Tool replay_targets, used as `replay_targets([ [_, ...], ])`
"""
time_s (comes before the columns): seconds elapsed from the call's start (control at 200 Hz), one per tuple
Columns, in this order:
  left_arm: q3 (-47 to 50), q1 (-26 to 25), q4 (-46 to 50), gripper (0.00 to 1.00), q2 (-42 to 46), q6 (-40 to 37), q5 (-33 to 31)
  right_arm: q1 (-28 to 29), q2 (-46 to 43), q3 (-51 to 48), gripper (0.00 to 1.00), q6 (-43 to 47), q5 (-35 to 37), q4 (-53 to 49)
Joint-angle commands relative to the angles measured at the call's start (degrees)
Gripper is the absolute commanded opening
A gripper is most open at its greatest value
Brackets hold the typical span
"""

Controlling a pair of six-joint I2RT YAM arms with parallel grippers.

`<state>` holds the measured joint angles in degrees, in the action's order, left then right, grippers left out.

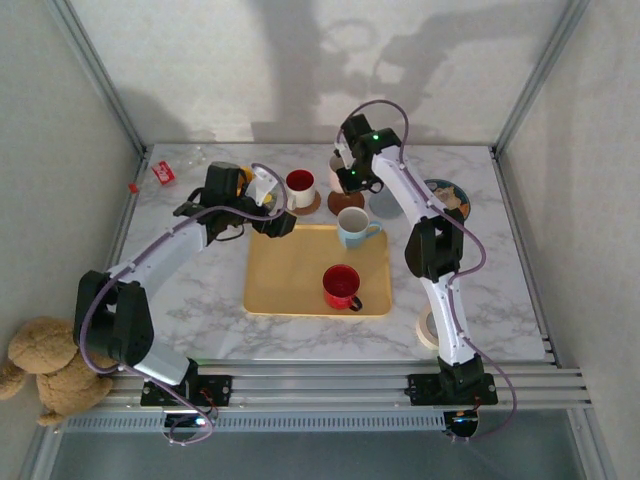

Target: Place the cup by the coaster

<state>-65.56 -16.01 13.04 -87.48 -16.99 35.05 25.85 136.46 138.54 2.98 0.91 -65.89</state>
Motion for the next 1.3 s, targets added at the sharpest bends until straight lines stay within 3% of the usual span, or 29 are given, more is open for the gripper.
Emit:
replay_targets([
  [0.0,-2.33,0.45,-0.62,1.0,-1.26,-1.06,1.65,-0.6,-0.19,1.19,0.0,-0.58,-0.11,1.13],
  [1.292,-2.28,0.45,-0.15,1.0,-3.16,-0.52,2.04,-1.15,2.92,-3.28,0.0,-5.26,-0.91,1.81],
])
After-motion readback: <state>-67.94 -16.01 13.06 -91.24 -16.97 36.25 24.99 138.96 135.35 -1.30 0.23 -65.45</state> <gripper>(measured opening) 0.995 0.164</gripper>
